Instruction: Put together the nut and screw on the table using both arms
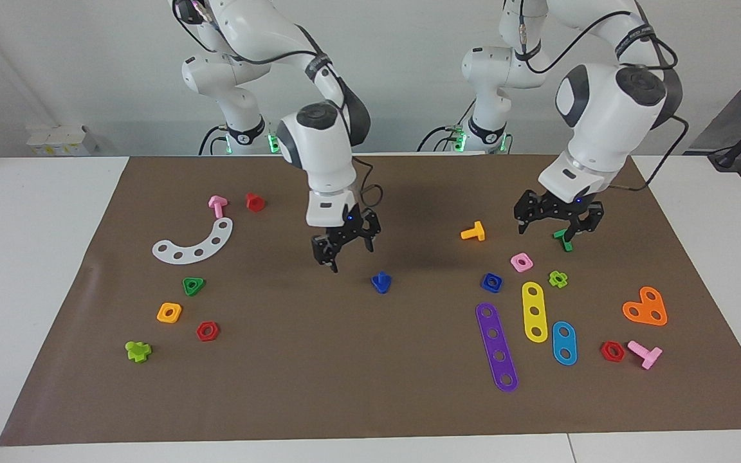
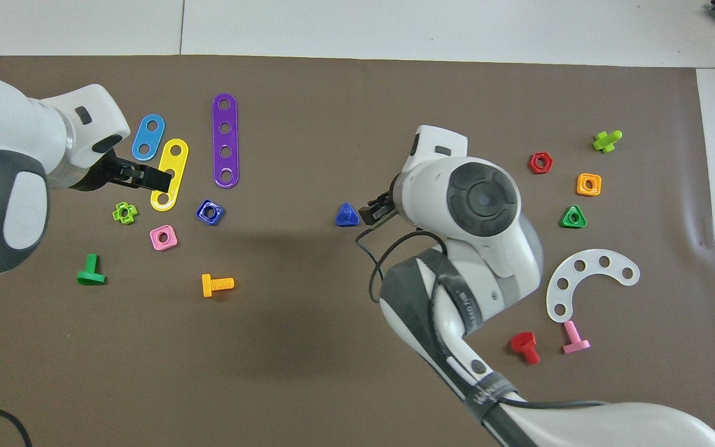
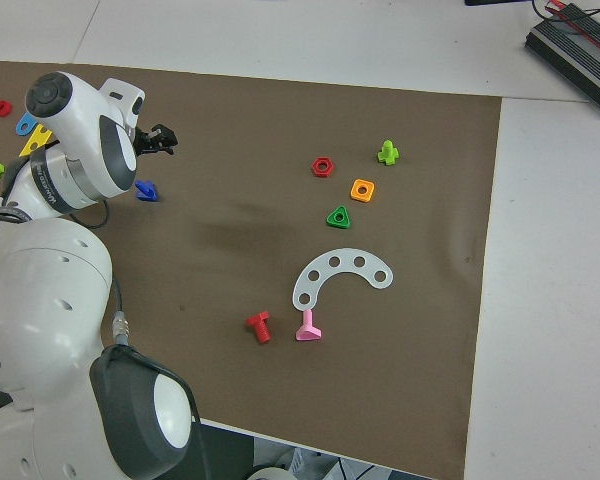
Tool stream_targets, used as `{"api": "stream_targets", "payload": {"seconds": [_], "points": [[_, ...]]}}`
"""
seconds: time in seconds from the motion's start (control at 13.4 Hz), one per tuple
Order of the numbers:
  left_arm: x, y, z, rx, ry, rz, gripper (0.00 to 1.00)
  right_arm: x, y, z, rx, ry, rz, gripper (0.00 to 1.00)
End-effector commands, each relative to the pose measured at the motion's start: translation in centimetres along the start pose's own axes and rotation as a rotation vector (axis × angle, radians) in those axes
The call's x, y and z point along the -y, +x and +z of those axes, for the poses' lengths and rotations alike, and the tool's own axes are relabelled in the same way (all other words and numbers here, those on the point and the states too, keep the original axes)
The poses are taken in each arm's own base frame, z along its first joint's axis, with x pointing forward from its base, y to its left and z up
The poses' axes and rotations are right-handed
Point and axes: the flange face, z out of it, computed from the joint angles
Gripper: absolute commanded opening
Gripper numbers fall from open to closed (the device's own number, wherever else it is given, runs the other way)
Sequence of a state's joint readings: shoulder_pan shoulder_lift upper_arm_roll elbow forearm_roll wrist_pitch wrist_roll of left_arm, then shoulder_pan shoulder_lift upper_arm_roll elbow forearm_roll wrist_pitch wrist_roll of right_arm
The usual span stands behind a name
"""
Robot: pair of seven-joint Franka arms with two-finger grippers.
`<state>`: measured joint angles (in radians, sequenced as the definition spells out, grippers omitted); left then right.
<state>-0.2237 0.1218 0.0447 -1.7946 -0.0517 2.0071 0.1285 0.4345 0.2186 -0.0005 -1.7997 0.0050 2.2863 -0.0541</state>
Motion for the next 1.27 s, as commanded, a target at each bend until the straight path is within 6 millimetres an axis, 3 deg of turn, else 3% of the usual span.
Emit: {"api": "stream_targets", "payload": {"seconds": [0.0, 0.3, 0.45, 0.52, 0.82, 1.2], "points": [[-0.8, 0.1, 2.5, -0.034, -0.005, 0.012, 1.00, -6.9, -2.2, -5.4, 0.024, -0.018, 0.128, 1.00], [-2.8, 0.8, 7.7, -0.043, -0.001, 0.053, 0.99, -16.5, -5.7, -12.5, 0.071, -0.082, 0.301, 1.00], [-2.8, 1.0, 9.9, -0.025, 0.001, 0.069, 0.99, -21.5, -8.4, -16.2, 0.086, -0.106, 0.499, 1.00], [-3.4, 1.0, 11.0, -0.009, 0.000, 0.095, 0.98, -23.1, -9.6, -17.5, 0.109, -0.109, 0.572, 1.00], [-3.4, 0.1, 15.3, 0.013, 0.003, 0.158, 0.97, -24.0, -11.7, -21.1, 0.237, -0.105, 0.709, 1.00], [-3.4, -1.2, 17.5, 0.035, 0.002, 0.198, 0.93, -23.0, -12.6, -21.1, 0.276, -0.094, 0.696, 1.00]]}}
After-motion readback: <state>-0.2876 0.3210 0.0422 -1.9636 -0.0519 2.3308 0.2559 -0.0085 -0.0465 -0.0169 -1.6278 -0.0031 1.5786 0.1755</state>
